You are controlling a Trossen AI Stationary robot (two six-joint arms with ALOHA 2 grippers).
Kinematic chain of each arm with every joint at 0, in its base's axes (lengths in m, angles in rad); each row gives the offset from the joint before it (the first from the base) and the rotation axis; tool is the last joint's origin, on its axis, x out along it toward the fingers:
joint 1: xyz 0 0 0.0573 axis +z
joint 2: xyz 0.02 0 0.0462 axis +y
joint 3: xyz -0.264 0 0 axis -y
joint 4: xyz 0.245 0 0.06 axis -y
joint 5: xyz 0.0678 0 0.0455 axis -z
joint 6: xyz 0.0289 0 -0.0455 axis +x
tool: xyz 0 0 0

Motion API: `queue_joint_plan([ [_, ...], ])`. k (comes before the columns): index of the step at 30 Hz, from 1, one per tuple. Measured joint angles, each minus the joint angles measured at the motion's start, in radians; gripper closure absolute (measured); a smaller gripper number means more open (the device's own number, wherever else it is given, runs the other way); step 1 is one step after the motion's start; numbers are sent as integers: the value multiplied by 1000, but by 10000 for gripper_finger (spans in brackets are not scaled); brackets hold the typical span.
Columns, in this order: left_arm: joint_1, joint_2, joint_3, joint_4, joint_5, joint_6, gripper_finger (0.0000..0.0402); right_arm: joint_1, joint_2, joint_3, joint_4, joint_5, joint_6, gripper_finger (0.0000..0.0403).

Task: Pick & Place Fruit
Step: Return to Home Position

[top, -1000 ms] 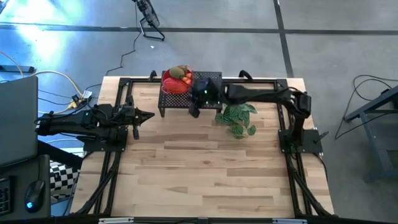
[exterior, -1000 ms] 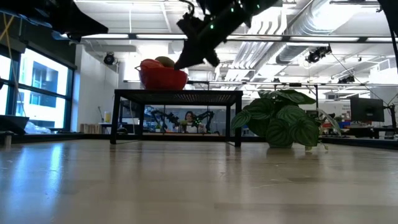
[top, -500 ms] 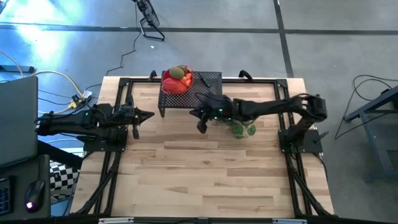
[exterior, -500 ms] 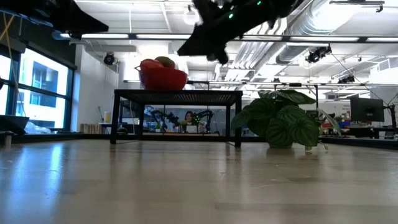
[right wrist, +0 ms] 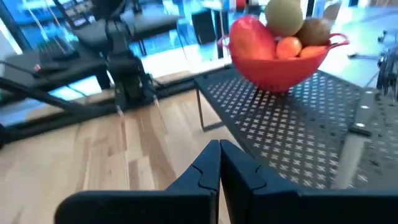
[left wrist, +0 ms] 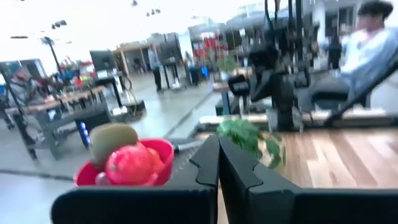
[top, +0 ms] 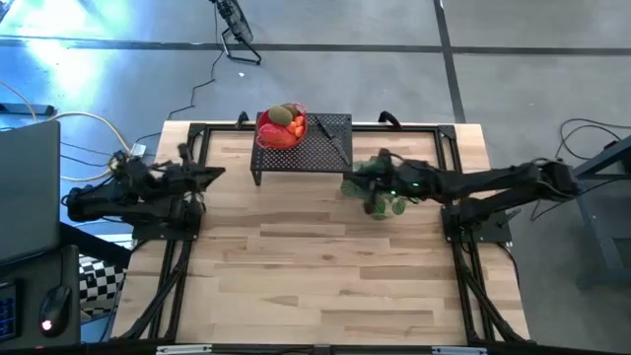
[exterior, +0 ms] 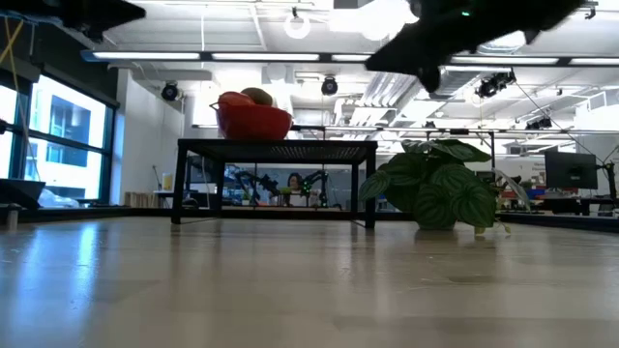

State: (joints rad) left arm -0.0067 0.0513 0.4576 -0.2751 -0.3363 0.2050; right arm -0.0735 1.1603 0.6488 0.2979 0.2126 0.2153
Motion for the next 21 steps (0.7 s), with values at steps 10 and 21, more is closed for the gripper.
queue_joint_plan([
  [10, 0, -41, 18, -42, -14, -3, 402, 9, -262, -217, 162, -4, -13, 401],
  [21, 0, -44, 16, -159, -37, -55, 402, 7, -509, -259, -43, -6, -5, 401],
])
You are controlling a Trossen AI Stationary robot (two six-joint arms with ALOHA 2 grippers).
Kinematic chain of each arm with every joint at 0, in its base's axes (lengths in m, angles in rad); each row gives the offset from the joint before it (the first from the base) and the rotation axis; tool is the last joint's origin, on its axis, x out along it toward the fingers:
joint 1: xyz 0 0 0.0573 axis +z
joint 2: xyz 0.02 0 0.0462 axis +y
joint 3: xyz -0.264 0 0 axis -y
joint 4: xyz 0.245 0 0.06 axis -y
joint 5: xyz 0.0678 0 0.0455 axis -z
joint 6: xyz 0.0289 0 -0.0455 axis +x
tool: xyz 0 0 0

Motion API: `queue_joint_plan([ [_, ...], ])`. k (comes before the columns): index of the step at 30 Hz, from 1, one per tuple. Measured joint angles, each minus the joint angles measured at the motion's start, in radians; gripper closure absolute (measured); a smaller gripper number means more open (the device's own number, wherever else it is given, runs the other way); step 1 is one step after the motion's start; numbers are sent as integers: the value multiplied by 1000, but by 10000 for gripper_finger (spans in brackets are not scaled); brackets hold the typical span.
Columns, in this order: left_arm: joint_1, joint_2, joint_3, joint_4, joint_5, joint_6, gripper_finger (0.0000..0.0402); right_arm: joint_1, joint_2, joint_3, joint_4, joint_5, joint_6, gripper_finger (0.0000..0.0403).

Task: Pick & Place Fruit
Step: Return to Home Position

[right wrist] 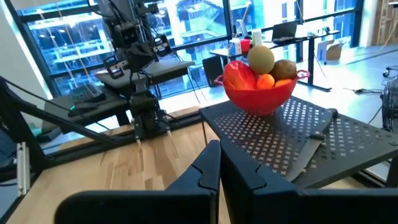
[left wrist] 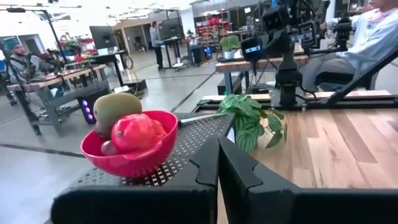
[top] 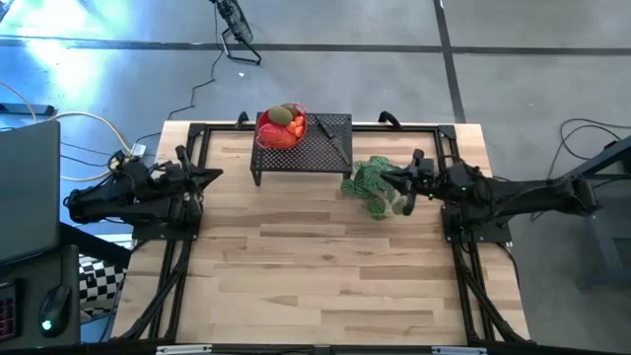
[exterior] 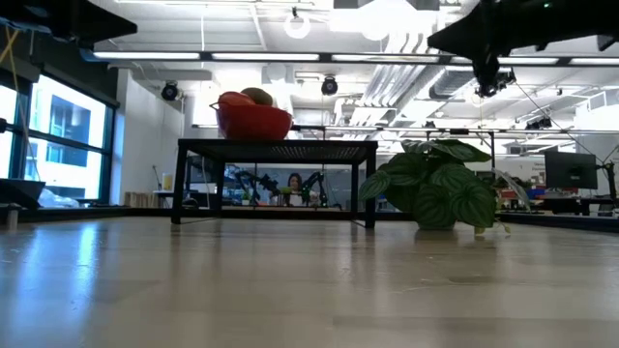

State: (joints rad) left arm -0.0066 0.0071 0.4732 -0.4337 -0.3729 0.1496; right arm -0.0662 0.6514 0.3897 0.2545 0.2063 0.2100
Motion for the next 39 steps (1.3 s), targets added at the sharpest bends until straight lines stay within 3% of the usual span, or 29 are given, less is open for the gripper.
queue_joint_plan([
  [14, 0, 0, 0, -36, 0, 2, 402, 0, -328, 1, -278, 1, -21, 401],
  [22, 0, 0, -46, -6, 0, -27, 402, 1, -411, 1, -339, 0, -27, 401],
  [28, 0, 0, -131, 81, 1, -43, 402, 1, -479, 2, -380, -129, -9, 401],
  [39, 0, 0, -174, 119, 2, -43, 402, 1, -617, 2, -532, -49, 46, 401],
])
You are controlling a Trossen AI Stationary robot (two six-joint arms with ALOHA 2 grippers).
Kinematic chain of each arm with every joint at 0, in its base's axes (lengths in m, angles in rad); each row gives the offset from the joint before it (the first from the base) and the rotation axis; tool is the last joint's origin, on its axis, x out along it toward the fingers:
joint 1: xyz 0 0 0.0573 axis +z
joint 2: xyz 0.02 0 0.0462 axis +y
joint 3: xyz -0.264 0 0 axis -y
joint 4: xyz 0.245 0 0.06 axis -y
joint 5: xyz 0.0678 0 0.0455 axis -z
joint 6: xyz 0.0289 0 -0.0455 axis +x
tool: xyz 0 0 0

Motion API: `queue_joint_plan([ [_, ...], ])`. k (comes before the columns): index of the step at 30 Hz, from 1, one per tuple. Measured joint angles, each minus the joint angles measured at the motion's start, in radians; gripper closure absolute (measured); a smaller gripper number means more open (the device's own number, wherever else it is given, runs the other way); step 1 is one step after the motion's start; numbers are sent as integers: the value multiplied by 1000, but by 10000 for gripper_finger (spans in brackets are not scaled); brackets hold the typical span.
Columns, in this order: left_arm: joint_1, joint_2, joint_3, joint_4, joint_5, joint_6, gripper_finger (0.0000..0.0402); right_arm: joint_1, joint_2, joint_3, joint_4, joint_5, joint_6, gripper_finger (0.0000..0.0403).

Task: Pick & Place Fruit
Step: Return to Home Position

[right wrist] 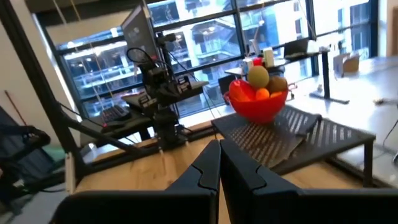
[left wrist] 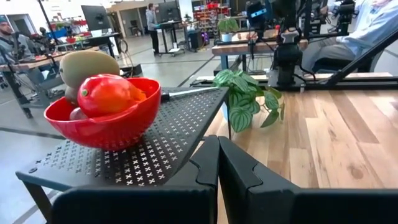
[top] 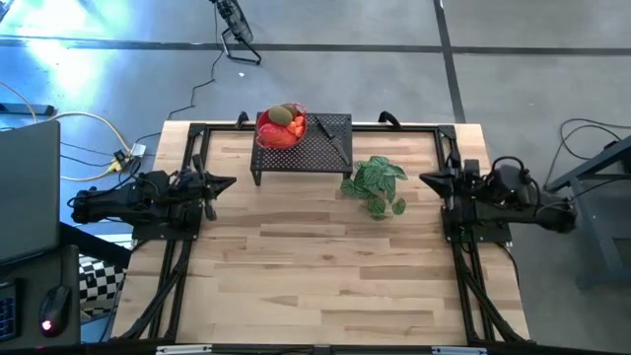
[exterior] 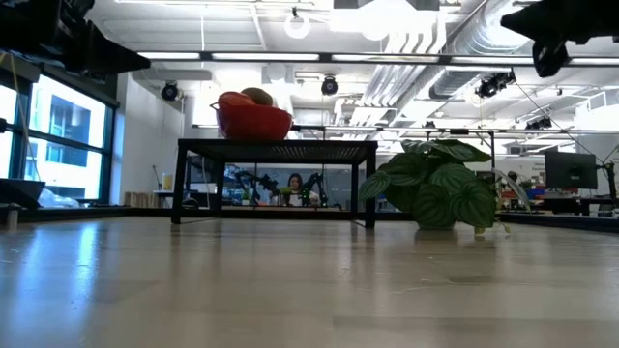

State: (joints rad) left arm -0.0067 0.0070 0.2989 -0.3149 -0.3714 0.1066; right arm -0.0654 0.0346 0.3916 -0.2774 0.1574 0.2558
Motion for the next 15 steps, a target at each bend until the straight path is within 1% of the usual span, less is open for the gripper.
queue_joint_plan([
  [2, 0, 0, 0, 1, 0, 0, 402, 0, -24, -5, -11, 1, 33, 401],
  [9, 0, 0, 0, 1, 2, 28, 402, 0, -28, -113, 106, -10, 14, 401],
  [15, 0, 0, 0, -4, 77, 30, 402, 0, -28, -242, 217, -32, 33, 401],
])
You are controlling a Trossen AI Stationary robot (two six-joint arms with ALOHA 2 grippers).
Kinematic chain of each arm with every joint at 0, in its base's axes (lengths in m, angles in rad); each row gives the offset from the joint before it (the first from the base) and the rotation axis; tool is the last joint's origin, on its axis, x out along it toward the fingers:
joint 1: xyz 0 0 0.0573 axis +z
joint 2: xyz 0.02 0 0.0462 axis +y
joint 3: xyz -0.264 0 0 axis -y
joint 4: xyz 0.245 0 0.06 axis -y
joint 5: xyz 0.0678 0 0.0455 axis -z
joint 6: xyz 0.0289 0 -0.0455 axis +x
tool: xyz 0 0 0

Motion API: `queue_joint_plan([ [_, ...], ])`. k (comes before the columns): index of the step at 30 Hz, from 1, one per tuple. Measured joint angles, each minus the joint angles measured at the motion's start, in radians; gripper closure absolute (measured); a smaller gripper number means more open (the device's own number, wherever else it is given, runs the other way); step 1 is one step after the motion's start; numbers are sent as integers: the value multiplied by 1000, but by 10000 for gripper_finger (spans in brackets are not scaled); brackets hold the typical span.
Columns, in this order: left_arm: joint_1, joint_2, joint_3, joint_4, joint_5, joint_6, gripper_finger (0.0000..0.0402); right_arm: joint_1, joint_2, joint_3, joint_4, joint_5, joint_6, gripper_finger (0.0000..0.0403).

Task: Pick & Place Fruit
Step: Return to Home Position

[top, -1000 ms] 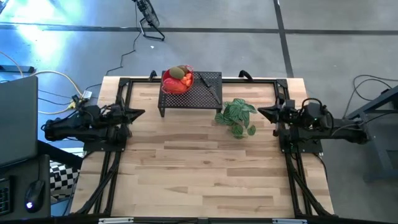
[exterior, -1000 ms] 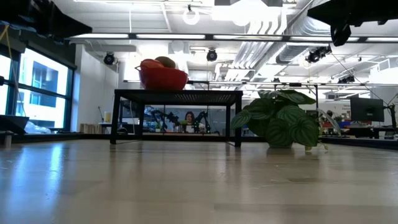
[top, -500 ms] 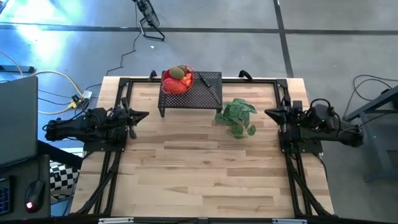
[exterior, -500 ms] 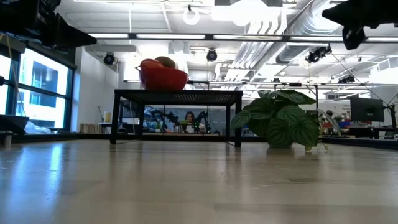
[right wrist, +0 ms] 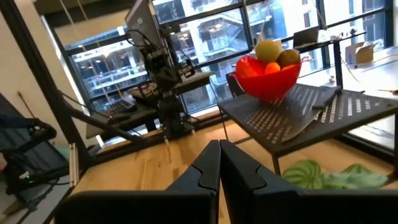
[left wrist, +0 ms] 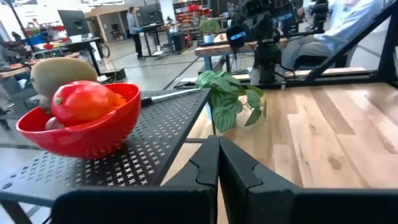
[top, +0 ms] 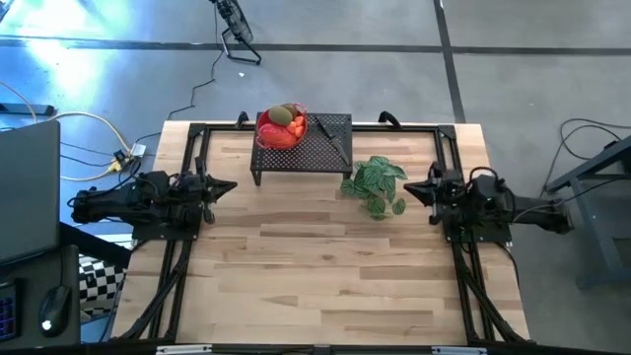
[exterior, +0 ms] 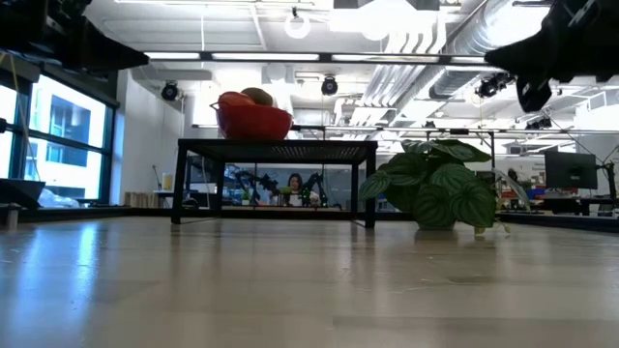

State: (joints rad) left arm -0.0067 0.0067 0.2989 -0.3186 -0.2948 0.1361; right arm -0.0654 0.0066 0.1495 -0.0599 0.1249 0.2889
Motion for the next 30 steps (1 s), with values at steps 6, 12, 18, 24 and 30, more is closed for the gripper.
queue_joint_plan([
  [6, 0, 0, 0, -35, 0, -2, 402, 0, 0, -81, 96, -29, -2, 401],
  [12, 0, 0, 0, -49, -1, -9, 402, 0, 0, -141, 132, -28, -5, 401],
  [18, 0, 0, 0, -51, -1, -10, 402, 0, 1, -141, 111, -58, -36, 401],
  [24, 0, 0, 0, -50, -1, -10, 402, 0, 1, -141, 109, -76, -74, 401],
  [30, 0, 0, 0, -56, -4, -28, 402, 0, 9, -142, 91, -74, -77, 401],
])
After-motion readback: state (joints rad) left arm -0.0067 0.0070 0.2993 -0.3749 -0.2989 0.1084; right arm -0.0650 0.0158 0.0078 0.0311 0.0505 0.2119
